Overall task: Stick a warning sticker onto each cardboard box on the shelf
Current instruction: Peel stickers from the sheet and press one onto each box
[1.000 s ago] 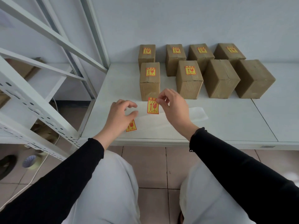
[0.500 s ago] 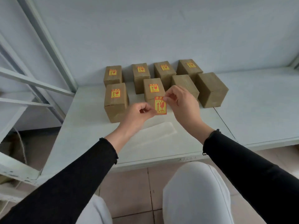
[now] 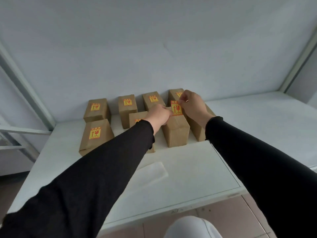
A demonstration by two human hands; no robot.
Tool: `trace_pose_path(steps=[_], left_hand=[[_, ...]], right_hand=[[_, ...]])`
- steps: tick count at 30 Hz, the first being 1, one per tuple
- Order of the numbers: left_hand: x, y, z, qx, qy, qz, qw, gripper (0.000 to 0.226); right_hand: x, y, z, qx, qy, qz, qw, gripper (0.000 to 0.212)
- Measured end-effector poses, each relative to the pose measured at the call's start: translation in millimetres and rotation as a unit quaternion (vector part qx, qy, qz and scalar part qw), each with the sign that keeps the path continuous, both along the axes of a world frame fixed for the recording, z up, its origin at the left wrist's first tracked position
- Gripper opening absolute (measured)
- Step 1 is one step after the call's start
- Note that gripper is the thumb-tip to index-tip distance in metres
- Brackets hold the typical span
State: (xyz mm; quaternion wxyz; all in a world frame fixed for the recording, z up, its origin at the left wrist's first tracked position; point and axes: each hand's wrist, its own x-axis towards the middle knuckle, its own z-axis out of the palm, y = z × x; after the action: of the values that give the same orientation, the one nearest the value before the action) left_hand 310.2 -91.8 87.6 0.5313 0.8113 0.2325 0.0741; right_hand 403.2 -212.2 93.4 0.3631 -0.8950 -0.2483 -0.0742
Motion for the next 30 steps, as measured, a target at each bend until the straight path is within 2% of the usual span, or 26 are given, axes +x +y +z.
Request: trace_pose_path(steps=[3, 6, 14, 19, 25, 30], left_hand=[[18, 4, -13, 0.031, 0.041, -0.004, 0.999, 0.026], [23, 3, -21, 0.061, 0.061, -0.009, 0.996, 0.018], [24, -2, -25, 0.147, 0.075, -0.025, 0.986, 0.025], [23, 0, -26, 0.161, 0.086, -0.031, 0.983, 0.027], [20, -3, -24, 0.198, 0.078, -0.039, 0.976, 0.023], [15, -9, -26, 0.232, 0.04, -0.037, 0.971, 0.028]], right_hand=[[9, 6, -10, -0.032, 0.004, 0.001, 0.999, 0.009], [14, 9, -22, -0.049, 0.029, -0.002, 0.998, 0.007], [16, 8, -37, -0.037, 0.039, -0.013, 0.998, 0.006], [15, 10, -39, -0.043, 0.03, -0.016, 0.999, 0.006], [14, 14, -42, -0.065, 0.012, -0.016, 0.998, 0.006], [15, 18, -47, -0.072, 0.0, -0.024, 0.997, 0.007]])
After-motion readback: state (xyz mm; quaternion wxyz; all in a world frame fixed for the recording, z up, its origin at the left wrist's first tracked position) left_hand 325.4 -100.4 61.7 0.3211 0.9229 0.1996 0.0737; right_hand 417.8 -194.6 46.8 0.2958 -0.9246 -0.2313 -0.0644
